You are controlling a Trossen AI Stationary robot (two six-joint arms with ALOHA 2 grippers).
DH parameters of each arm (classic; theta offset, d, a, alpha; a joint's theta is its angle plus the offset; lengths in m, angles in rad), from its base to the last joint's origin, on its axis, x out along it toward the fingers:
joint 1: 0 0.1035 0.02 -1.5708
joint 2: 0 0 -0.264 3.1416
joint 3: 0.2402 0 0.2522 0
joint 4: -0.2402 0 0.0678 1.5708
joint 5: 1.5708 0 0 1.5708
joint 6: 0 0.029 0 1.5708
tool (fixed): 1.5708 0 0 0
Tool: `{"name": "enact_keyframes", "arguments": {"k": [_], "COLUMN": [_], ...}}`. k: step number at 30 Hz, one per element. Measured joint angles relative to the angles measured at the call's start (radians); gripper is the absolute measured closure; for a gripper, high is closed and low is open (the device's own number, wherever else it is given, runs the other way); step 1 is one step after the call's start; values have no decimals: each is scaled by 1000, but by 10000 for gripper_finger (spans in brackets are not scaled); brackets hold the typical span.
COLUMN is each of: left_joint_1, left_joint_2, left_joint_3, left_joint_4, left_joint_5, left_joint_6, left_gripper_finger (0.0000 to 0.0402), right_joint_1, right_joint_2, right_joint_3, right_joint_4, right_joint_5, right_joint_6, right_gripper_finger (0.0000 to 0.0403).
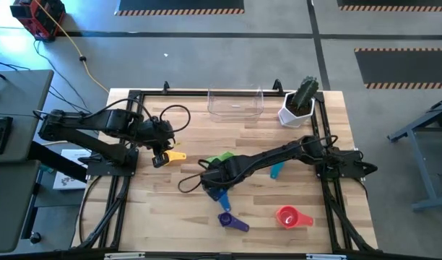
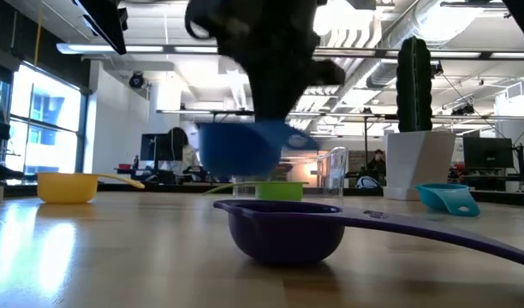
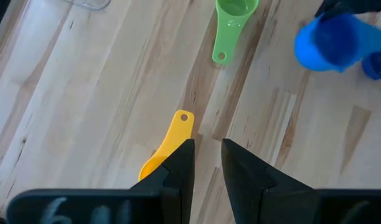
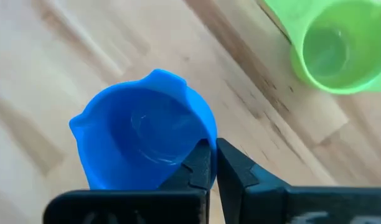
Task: Nest measuring cups in basket
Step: Stack the blue measuring cup on the top of the red measuring cup
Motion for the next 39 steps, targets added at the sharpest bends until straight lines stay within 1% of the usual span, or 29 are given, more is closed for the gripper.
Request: {"name": "enact_keyframes", "arguments": {"k": [5,10,14,17,20,23,26,29,33,36,39], "left_joint_1": [0,0,0,0,0,0,0,0,0,0,0], "left_joint_2": [0,0,0,0,0,0,0,0,0,0,0], "left_joint_3": [0,0,0,0,0,0,0,0,0,0,0], "left_joint_4": [0,0,0,0,1,1,1,1,1,1,1], "left_joint_5": [0,0,0,0,-1,-11,-23,-25,-26,-26,-26], "left_joint_6": [-9,-51,-75,-103,-131,-152,-173,-189,-220,-262,-314], "left_gripper_finger": [330,330,330,330,330,330,330,330,330,330,330], "right_joint_1": [21,51,68,75,80,85,92,105,134,165,202], "right_joint_2": [-1,-1,-4,-20,-64,-146,-260,-387,-554,-652,-726], "right_joint_3": [98,170,190,171,111,16,-118,-284,-494,-608,-689], "right_joint_4": [-104,-255,-340,-374,-386,-374,-321,-232,-117,-55,-33], "right_joint_5": [16,76,99,105,113,130,132,128,94,71,65], "right_joint_6": [-151,-203,-244,-282,-303,-301,-277,-239,-161,-125,-107], "right_gripper_finger": [401,402,402,402,402,402,403,403,403,403,403]}}
